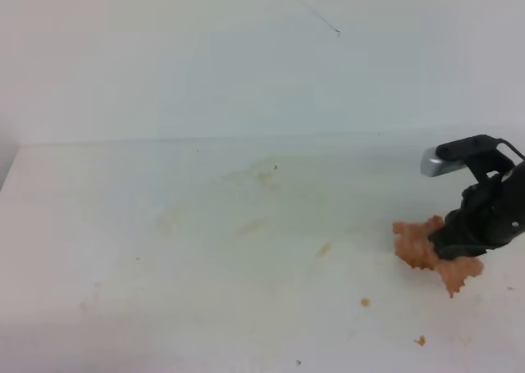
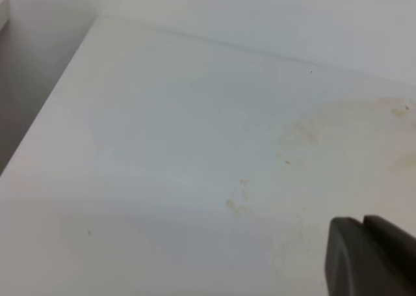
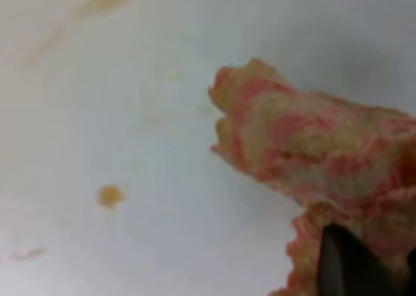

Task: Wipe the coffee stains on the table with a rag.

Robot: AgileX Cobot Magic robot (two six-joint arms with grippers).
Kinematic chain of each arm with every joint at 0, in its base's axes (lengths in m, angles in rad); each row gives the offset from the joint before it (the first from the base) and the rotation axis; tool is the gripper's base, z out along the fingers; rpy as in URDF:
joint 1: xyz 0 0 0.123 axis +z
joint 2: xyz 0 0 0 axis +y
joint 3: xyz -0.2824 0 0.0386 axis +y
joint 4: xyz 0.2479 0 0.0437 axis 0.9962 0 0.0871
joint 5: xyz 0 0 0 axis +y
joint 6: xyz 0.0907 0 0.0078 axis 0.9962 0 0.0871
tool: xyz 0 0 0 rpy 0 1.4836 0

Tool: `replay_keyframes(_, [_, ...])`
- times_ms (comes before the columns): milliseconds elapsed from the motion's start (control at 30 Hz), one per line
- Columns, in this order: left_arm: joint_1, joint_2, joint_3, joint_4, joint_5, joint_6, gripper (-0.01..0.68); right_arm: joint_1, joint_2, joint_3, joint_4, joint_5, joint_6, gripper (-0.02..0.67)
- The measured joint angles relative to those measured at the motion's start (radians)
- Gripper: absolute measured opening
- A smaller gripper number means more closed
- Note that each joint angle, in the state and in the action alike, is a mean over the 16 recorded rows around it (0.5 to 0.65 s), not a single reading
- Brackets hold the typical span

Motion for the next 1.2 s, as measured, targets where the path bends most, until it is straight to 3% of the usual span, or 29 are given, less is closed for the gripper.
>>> replay_keyframes(367, [0.000, 0.000, 0.000, 0.000, 0.000, 0.000, -0.003, -0.033, -0.001, -0.032, 0.036, 0.055, -0.007, 0.350])
replay_keyframes(500, [0.000, 0.002, -0.002, 0.000, 0.000, 0.000, -0.003, -0.033, -0.005, -0.113, 0.048, 0.157, -0.003, 0.388])
replay_keyframes(733, [0.000, 0.002, -0.002, 0.000, 0.000, 0.000, -0.003, -0.033, -0.043, -0.273, 0.032, 0.363, 0.027, 0.214])
replay_keyframes(967, [0.000, 0.002, -0.002, 0.000, 0.000, 0.000, -0.003, -0.033, -0.164, -0.358, -0.092, 0.493, 0.086, 0.031])
replay_keyframes(1200, [0.000, 0.002, -0.002, 0.000, 0.000, 0.000, -0.003, -0.033, -0.311, -0.363, -0.231, 0.523, 0.126, 0.002])
